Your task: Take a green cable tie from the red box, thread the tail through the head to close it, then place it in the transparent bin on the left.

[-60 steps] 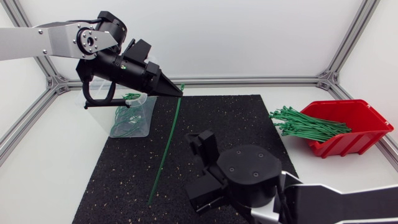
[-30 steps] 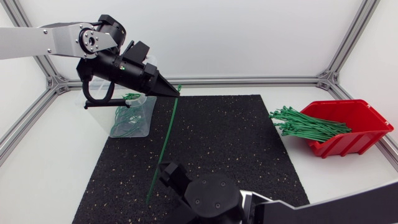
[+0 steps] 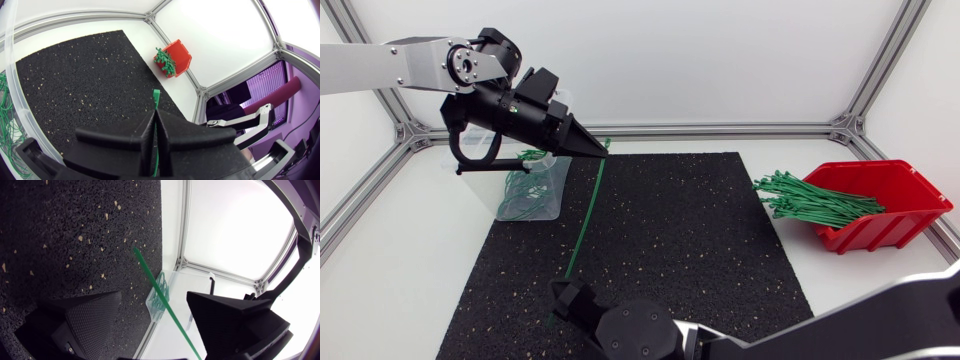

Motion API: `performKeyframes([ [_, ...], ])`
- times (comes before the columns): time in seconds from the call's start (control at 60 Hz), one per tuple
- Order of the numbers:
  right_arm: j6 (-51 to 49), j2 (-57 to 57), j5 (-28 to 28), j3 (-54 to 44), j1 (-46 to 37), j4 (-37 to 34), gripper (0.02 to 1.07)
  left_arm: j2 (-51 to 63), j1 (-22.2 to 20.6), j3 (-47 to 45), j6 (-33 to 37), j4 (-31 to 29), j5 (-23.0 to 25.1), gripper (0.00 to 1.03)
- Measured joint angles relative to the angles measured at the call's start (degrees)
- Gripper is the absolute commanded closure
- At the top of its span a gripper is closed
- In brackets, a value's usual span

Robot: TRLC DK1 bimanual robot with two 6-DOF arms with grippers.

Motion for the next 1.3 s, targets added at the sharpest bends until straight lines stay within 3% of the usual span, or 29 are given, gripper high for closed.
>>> performKeyframes([
  [0.083,-0.4,0.1,-0.5,0.2,0.0,0.2,0.13,1.1,0.4,1.3,4.1,-4.6,1.2,1.0],
  [0.25,-1.7,0.1,-0.9,1.0,0.0,0.4,0.14,2.8,1.6,2.2,7.3,-6.8,3.2,1.0],
  [0.383,-2.2,0.1,-1.9,1.2,0.0,0.4,0.38,3.1,1.7,2.7,8.9,-8.4,3.6,1.0],
  [0.6,-2.4,0.4,-1.9,2.0,0.0,0.4,0.42,3.4,1.7,3.4,10.0,-9.4,4.0,1.0],
  [0.667,-2.5,0.7,-1.9,2.5,0.0,0.4,0.55,3.5,1.7,3.5,10.3,-9.7,4.2,1.0],
  [0.967,-2.8,1.4,-1.9,4.5,0.8,0.5,0.62,3.9,1.7,3.6,11.6,-11.9,4.7,1.0],
  [1.3,-3.2,1.7,-1.5,4.6,1.5,0.5,0.62,3.9,1.7,4.3,13.1,-14.4,4.7,1.0],
])
